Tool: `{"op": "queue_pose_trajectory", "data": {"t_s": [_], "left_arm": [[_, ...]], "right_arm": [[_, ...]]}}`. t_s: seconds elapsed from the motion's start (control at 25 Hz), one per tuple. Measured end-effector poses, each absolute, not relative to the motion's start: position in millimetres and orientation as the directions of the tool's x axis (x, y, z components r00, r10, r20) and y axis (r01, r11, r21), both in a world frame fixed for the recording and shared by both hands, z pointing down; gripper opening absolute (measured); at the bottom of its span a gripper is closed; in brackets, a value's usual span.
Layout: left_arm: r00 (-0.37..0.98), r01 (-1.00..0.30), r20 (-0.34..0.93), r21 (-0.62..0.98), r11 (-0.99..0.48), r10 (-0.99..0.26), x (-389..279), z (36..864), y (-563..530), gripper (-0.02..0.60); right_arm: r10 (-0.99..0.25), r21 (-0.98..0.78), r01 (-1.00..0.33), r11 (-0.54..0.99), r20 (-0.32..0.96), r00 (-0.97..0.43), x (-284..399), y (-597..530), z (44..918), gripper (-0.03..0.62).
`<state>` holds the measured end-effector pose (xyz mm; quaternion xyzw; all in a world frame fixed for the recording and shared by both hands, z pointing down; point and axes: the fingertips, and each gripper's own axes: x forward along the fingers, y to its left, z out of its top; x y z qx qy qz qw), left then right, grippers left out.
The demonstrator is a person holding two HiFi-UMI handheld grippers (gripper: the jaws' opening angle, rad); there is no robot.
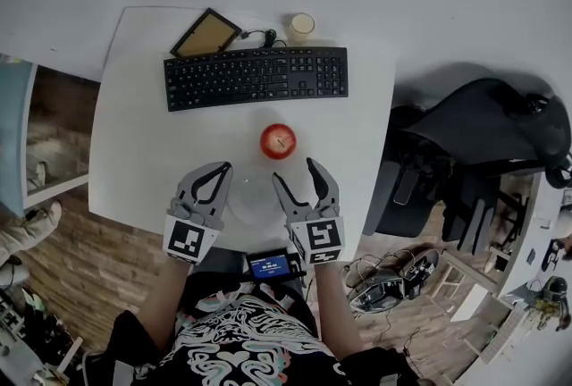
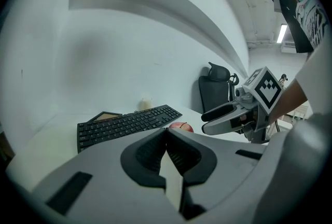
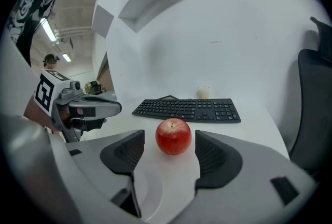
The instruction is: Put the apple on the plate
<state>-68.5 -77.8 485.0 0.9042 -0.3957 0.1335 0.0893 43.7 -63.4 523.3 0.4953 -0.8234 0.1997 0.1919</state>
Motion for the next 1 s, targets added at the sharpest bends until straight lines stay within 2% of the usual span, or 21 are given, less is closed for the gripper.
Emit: {"op": "queue_pose_trajectory", "data": {"t_s": [0.48, 1.0], "left_arm": [[0.636, -0.752, 0.35, 0.08, -0.654, -0.688, -70, 503, -95, 0.012], [0.62, -0.773, 0.378, 0.149, -0.616, -0.687, -74, 519, -105, 0.012]], "right_arm": [[-0.721, -0.1, -0.863, 0.495, 0.508, -0.472, 20, -110, 540, 0.341], [-0.704, -0.121, -0.857, 0.501, 0.52, -0.484, 13, -128, 559, 0.348]]}}
